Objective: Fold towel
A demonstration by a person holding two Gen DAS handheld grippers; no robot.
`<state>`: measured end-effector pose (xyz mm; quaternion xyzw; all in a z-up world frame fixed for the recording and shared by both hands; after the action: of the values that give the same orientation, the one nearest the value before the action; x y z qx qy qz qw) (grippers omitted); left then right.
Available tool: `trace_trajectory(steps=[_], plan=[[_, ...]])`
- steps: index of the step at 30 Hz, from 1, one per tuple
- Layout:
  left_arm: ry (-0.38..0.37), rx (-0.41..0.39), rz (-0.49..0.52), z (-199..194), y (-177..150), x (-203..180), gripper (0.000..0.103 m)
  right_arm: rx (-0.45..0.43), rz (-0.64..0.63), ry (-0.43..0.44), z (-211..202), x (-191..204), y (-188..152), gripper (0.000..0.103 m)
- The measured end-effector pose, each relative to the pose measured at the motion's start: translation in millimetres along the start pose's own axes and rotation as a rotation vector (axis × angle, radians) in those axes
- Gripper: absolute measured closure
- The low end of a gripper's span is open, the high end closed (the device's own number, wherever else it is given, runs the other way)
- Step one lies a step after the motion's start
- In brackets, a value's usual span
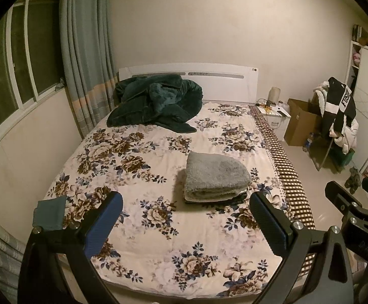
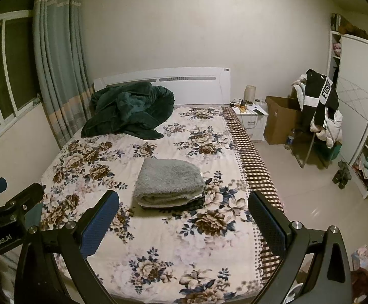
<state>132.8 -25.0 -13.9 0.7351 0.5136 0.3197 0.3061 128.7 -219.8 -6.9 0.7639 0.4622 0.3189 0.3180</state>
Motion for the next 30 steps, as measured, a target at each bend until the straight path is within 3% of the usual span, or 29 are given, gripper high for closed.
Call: trace_trajectory(steps=[30], plan=[[-0.004,0.014,0.007,6.2,-1.2,1.1,0.001,0.019,0.000,0.010,11.7,-8.7,-1.3,0.000]])
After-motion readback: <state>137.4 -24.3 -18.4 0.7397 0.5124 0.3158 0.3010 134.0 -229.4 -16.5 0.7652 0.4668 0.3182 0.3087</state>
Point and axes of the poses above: each gripper's, at about its wrist camera, not at the fingertips, and z roughly the way its jaws point, x to its left, y to its top, the point moved 2 cm from there along z, roughly the way its jaws point, and after that the axes turned 12 degrees about z, right-handed, at the moved point
